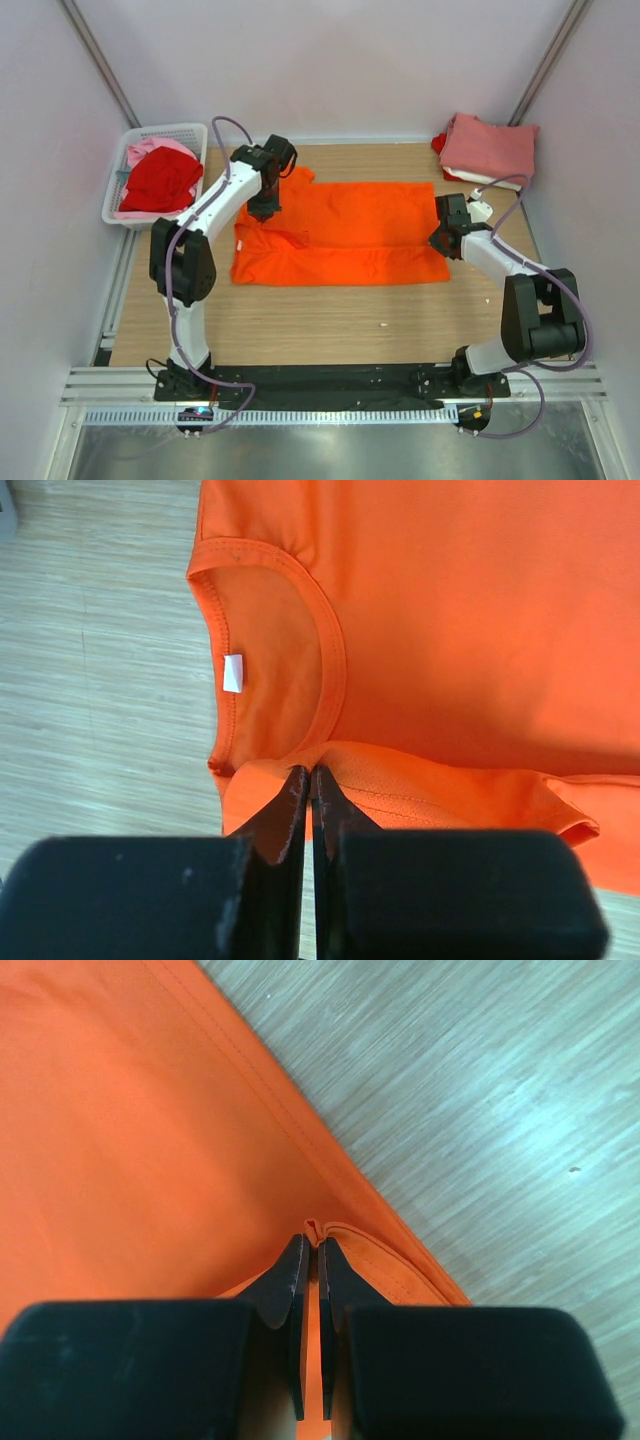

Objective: Fold and stack the t-shirts
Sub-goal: Fold the tshirt

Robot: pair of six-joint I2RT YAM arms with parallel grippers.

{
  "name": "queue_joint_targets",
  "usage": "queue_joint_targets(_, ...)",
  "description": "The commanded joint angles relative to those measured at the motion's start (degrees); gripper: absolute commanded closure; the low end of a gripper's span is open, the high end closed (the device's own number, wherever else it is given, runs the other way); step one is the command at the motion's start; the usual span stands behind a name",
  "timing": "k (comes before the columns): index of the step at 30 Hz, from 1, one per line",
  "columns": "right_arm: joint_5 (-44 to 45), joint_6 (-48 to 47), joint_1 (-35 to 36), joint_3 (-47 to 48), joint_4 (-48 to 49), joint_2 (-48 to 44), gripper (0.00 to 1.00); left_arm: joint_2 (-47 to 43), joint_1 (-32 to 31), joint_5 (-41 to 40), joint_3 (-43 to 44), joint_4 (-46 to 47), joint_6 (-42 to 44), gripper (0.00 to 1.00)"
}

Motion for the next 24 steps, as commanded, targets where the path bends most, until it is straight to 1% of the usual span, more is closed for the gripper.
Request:
queue_joint_targets(1,-0.61,-0.94,-0.67,2.68,3.35,2.40,0.98,2.47,1.06,-1.63,2.74,-0.34,1.55,0.97)
queue_joint_targets(3,-1.22,-1.12,-1.11,3.81,3.71,4.86,0.89,5.79,1.85,-1.63,5.54,-0.86,1.81,0.91)
queue_joint_targets(4,-1.31,-0.94,-1.81,4.34,3.71,5.65,0.88,7.04,2.20,-1.63,8.77,-1.21,2.25,0.85)
queue_joint_targets(5,-1.75,-0.68,-2.25,4.96,3.79,6.62,0.87,8.79,2.64,-0.76,10.72,-1.39,3.65,0.82)
queue_joint_targets(6,-1.84,-0.59,-2.61,5.75,3.45,8.37,0.86,10.46,3.25,0.38,13.09,-2.00,4.79,0.82)
queue_joint_targets(7,-1.75,-0.59,-3.05,7.67,3.27,9.52,0.85,14.57,4.65,1.35,19.55,-3.05,5.59,0.80)
queue_joint_targets(8,-2.53,-0.76,-3.75,8.91,3.01,10.22,0.83,16.70,5.19,2.23,23.27,-4.28,6.38,0.78)
queue_joint_targets(9,-2.72,-1.29,-4.10,10.31,1.70,11.10,0.75,18.72,5.80,2.93,27.48,-7.95,7.60,0.72)
queue_joint_targets(10,-2.89,-1.64,-4.19,13.55,0.64,12.41,0.63,22.83,6.77,3.12,36.05,-10.16,7.96,0.53)
queue_joint_targets(11,-3.33,-2.34,-4.37,15.14,-0.24,12.78,0.46,23.83,7.12,3.38,39.71,-12.18,8.31,0.47)
queue_joint_targets(12,-3.16,-2.95,-4.46,16.64,-1.99,12.78,0.20,24.27,7.39,3.29,42.35,-14.81,8.49,0.42)
queue_joint_targets(13,-2.81,-3.83,-4.46,18.74,-3.05,12.00,0.14,23.67,7.48,2.60,42.03,-14.92,8.41,0.34)
queue_joint_targets(14,-2.46,-4.27,-4.46,19.11,-3.50,10.94,0.08,19.05,7.48,2.68,39.51,-14.23,8.14,0.33)
queue_joint_targets(15,-1.58,-4.63,-4.37,19.03,-4.20,9.80,0.01,15.87,7.48,2.94,35.74,-10.74,7.71,0.32)
queue_joint_targets(16,-0.97,-5.41,-4.46,18.59,-4.47,6.83,0.00,12.53,7.48,3.64,26.13,-8.18,6.57,0.32)
queue_joint_targets(17,-0.87,-5.68,-4.46,17.98,-4.82,5.32,0.00,4.93,7.48,4.25,21.07,-3.37,5.78,0.32)
queue_joint_targets(18,-1.13,-6.12,-4.37,17.28,-4.82,3.83,0.00,1.81,7.39,4.96,16.24,-1.06,4.99,0.32)
queue_joint_targets(19,-3.14,-6.65,-4.37,15.53,-4.73,2.07,0.00,-1.88,7.39,6.70,7.49,1.05,3.33,0.32)
queue_joint_targets(20,-4.90,-7.61,-4.28,14.38,-4.04,-0.64,0.00,-6.87,7.39,7.77,3.40,4.29,2.44,0.32)
queue_joint_targets(21,-7.35,-8.14,-4.02,11.76,-3.25,-2.23,0.00,-9.27,7.13,8.91,-0.38,5.89,1.65,0.32)
queue_joint_targets(22,-12.77,-8.58,-3.84,10.17,-2.19,-3.38,0.00,-11.30,6.87,11.53,-7.64,7.64,-0.36,0.33)
queue_joint_targets(23,-16.74,-8.85,-3.58,8.41,0.43,-5.31,0.01,-14.80,6.60,12.86,-11.28,11.75,-1.17,0.33)
queue_joint_targets(24,-19.22,-8.76,-3.32,5.43,1.59,-5.94,0.01,-16.14,5.90,14.35,-14.71,14.14,-2.04,0.33)
